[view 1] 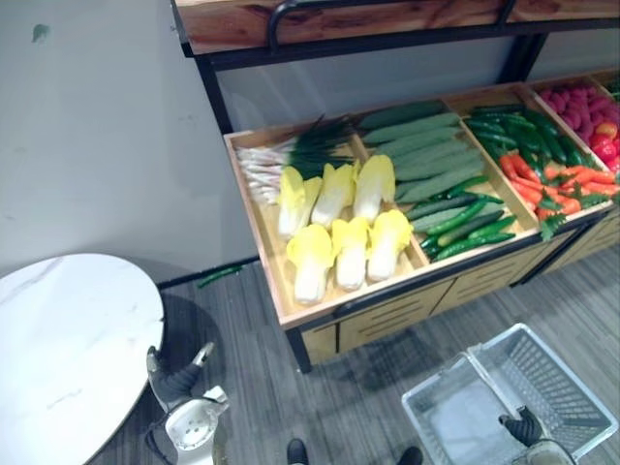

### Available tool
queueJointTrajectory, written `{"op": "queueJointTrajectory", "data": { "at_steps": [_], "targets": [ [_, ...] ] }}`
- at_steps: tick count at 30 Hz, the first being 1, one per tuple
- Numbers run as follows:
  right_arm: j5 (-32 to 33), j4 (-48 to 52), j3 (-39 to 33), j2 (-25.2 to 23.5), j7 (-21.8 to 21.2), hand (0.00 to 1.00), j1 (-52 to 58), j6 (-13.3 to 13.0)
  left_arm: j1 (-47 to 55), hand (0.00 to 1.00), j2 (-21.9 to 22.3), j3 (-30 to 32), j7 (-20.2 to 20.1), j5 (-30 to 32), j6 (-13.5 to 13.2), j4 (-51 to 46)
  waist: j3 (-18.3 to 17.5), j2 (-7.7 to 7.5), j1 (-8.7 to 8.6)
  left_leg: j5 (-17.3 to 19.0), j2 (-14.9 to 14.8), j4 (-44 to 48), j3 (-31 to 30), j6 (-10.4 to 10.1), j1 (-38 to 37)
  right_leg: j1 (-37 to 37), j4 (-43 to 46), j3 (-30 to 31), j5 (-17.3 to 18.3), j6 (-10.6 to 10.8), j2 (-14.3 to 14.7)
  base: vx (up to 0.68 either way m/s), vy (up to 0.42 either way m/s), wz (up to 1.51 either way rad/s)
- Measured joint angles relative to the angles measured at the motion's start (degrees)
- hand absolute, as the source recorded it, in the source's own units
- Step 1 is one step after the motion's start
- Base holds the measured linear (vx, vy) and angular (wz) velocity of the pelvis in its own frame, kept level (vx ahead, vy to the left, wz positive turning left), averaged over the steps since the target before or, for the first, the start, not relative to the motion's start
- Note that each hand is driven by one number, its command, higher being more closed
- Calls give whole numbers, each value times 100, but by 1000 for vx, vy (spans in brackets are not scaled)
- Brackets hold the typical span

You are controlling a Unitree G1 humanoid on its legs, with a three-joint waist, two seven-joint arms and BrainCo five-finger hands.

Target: Pick vegetable in the basket

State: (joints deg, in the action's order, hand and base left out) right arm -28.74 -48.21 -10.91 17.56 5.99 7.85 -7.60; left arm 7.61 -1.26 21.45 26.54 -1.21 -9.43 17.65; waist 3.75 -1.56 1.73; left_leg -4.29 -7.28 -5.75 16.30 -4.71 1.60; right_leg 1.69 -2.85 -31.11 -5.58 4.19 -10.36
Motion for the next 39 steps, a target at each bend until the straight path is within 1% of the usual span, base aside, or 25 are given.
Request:
{"op": "queueJointTrajectory", "data": {
  "at_steps": [3, 8, 11, 14, 16, 18, 19, 23, 25, 29, 31, 34, 36, 39],
  "targets": [
    [-1, -57, 1, -19, 3, 100, -31, 0, -72, 0, 2, -301, 21, 259, 1, -329, -9, 14, -11, -7, 0, -2, 0, 10, -3, 2, 11, 5, 0, -1, -1, 0, 0, 0],
    [-2, -230, 0, -25, 52, 100, -86, 12, -162, 0, 4, -657, 21, 266, 8, -631, -45, 68, -33, -7, -3, -3, 21, 10, -12, 10, 17, 35, 0, -1, 1, 0, 0, 0],
    [-2, -250, 2, -28, 84, 100, -104, 50, -267, 0, 3, -897, 12, 389, 14, -696, -57, 90, -71, -4, -10, -3, 51, 6, -24, 17, 17, 66, 0, -2, 10, 18, 1, -5],
    [-4, -252, 8, -46, 87, 100, -216, 125, -405, 0, -1, -1082, 7, 436, 30, -698, -57, 95, -99, 14, -29, -3, 214, -16, -55, 124, 67, 256, 1, -3, 24, 12, 2, -24],
    [-6, -250, 9, -45, 90, 100, -274, 132, -469, 0, -3, -1139, -4, 481, 117, -697, -55, 109, -194, 20, -32, -3, 263, -23, -54, 167, 87, 309, 2, -4, 24, 22, 4, -23],
    [-6, -241, 15, -46, 89, 100, -311, 133, -563, 0, -9, -1217, -5, 481, 131, -697, -53, 112, -213, 27, -43, -2, 367, -30, -57, 240, 97, 417, 0, -6, 38, 25, -2, -23],
    [-6, -236, 16, -46, 89, 100, -315, 135, -605, 0, -12, -1272, -5, 482, 131, -697, -55, 120, -252, 31, -45, -2, 397, -34, -57, 270, 104, 460, 0, -6, 43, 22, -6, -15],
    [-9, -210, 31, -50, 89, 100, -325, 138, -682, 0, -14, -1357, -32, 515, 136, -697, -55, 127, -323, 61, -61, 0, 540, -52, -75, 347, 108, 612, -1, -6, 68, 38, -8, -21],
    [-10, -209, 43, -50, 91, 100, -320, 154, -801, 0, -26, -1410, -33, 653, 143, -687, -54, 127, -322, 78, -83, 9, 643, -65, -73, 419, 108, 705, -3, -8, 95, 42, -14, -21],
    [-43, -172, 138, -51, 95, 100, -327, 171, -1004, 0, -125, -1431, 11, 655, 190, -521, -53, 132, -333, 98, -134, 25, 788, -87, -91, 506, 107, 875, -22, -37, 172, 44, -27, -22],
    [-54, -163, 215, -51, 101, 100, -337, 171, -1172, 0, -149, -1425, 88, 655, 256, -251, -51, 136, -352, 108, -164, 25, 844, -101, -119, 527, 103, 956, -29, -48, 215, 44, -38, -21],
    [-59, -158, 275, -58, 102, 100, -370, 171, -1265, 0, -144, -1390, 243, 655, 260, 19, -48, 138, -392, 143, -192, 25, 947, -142, -182, 526, 93, 1050, -28, -50, 252, 35, -24, -19],
    [-63, -158, 303, -62, 102, 100, -426, 171, -1281, 0, -143, -1267, 323, 652, 273, 216, -41, 149, -468, 166, -194, 22, 1015, -148, -224, 530, 92, 1127, -28, -49, 262, 23, -10, -20],
    [-63, -149, 302, -65, 116, 100, -432, 171, -1340, 0, -144, -1164, 500, 646, 355, 365, -31, 144, -481, 201, -202, 12, 1155, -161, -230, 617, 91, 1260, -29, -49, 288, 20, -17, -21]
  ]
}}
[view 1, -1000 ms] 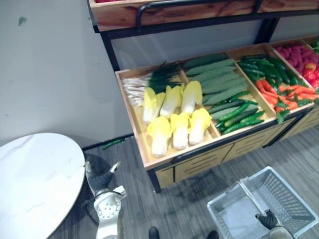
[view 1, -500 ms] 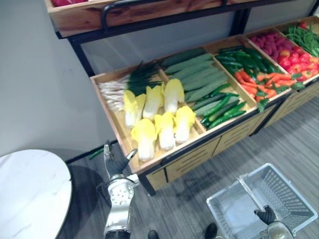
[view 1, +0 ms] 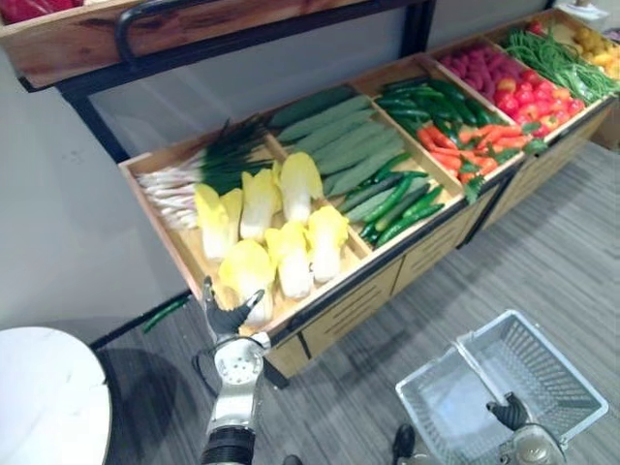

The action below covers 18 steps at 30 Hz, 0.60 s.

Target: Pick vegetable in the basket

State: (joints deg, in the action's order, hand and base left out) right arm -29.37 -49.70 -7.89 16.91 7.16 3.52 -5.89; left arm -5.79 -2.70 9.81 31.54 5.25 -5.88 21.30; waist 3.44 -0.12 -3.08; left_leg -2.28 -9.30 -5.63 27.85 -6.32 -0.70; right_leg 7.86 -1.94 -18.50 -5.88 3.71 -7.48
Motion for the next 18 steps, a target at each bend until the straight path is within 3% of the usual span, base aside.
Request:
{"op": "queueJointTrajectory", "data": {
  "at_steps": [12, 18],
  "targets": [
    [-3, -2, 53, -24, 114, 100, 8, 20, -311, 0, -2, 204, 293, -49, 116, 581, 31, -22, -35, 96, -23, 10, 168, -62, -43, 51, -51, 170, -1, -1, 66, 36, -24, -9],
    [-4, -2, 161, -45, 203, 100, -20, 8, -385, 0, -5, 369, 424, -45, 152, 845, 40, -25, -133, 124, -26, 11, 178, -81, -46, 88, -51, 236, -2, -2, 81, 25, -31, -6]
  ]
}}
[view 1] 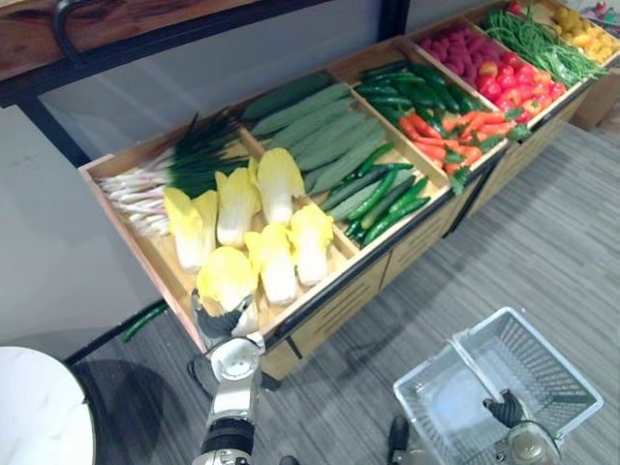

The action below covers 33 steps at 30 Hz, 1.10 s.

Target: Pick vegetable in the basket

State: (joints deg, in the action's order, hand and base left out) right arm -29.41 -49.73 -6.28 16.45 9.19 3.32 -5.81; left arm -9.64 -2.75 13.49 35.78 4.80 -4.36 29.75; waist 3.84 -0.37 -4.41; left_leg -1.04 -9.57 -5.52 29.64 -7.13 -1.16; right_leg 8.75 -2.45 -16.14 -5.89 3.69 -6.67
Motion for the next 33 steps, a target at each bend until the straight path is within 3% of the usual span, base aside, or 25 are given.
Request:
{"op": "queueJointTrajectory", "data": {
  "at_steps": [7, 15, 21, 22, 33],
  "targets": [
    [1, 4, 15, 5, 32, 100, -69, -24, -172, 0, -13, 51, 18, 0, 96, 661, 201, -4, -17, 41, -27, 0, 132, -41, 22, 118, 4, 128, -10, -12, 45, -5, -40, -11],
    [0, 63, 226, 98, 60, 100, -292, -55, -517, 0, -195, 313, 449, 545, 35, 1374, 339, 125, -17, 67, -76, 1, 347, -80, 94, 415, 55, 426, -49, -67, 149, 3, -49, -20],
    [1, 175, 454, 194, 61, 100, -367, -149, -705, 0, -323, 494, 508, 551, 141, 1635, 392, 111, -13, 82, -125, -10, 577, -105, 109, 593, 53, 658, -66, -89, 215, -16, -51, -23],
    [1, 181, 454, 204, 63, 100, -360, -190, -721, 100, -348, 493, 530, 551, 156, 1697, 401, 125, -24, 82, -132, -20, 590, -106, 108, 602, 53, 674, -65, -88, 217, -12, -46, -14],
    [2, 181, 516, 273, 27, 100, -326, -239, -1086, 100, -672, 870, 619, 380, 189, 2139, 404, 126, -24, 129, -150, -25, 674, -170, 102, 622, 6, 743, -76, -72, 228, 1, -32, -3]
  ]
}}
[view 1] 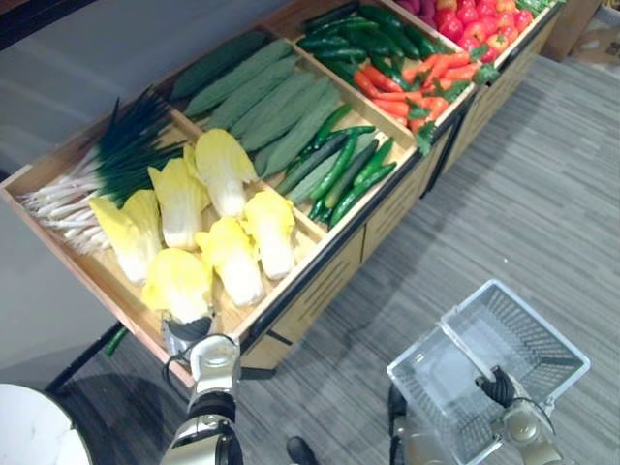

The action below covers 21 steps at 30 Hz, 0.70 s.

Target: Pick vegetable in the basket

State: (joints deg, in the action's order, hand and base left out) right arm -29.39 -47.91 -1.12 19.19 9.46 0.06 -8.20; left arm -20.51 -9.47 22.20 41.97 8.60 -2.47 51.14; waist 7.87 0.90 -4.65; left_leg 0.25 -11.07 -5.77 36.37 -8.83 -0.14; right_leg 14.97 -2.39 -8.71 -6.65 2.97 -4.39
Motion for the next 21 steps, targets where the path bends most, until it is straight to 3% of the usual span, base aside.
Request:
{"op": "queueJointTrajectory", "data": {
  "at_steps": [6, 14, 21],
  "targets": [
    [-5, -8, 8, 10, -9, 100, 6, 0, -55, 100, -91, 28, -23, -153, -1, 102, 0, 0, -1, 12, 3, 13, 25, -15, -79, -87, -14, -5, -11, 6, 0, 21, -26, -1],
    [-203, -41, 46, 8, -17, 100, 21, 7, -84, 100, -65, -220, -462, -268, 2, 159, 5, -7, -51, 27, 78, 25, -281, -17, -226, -421, -65, -243, -12, 15, -111, -11, -24, 16],
    [-212, -247, -203, -158, -3, 100, 34, 83, 440, 100, 449, -684, -688, -383, 77, -967, 6, -39, -109, -3, 162, 27, -727, 26, -214, -658, -83, -600, -16, 25, -245, -26, -25, 29]
  ]
}}
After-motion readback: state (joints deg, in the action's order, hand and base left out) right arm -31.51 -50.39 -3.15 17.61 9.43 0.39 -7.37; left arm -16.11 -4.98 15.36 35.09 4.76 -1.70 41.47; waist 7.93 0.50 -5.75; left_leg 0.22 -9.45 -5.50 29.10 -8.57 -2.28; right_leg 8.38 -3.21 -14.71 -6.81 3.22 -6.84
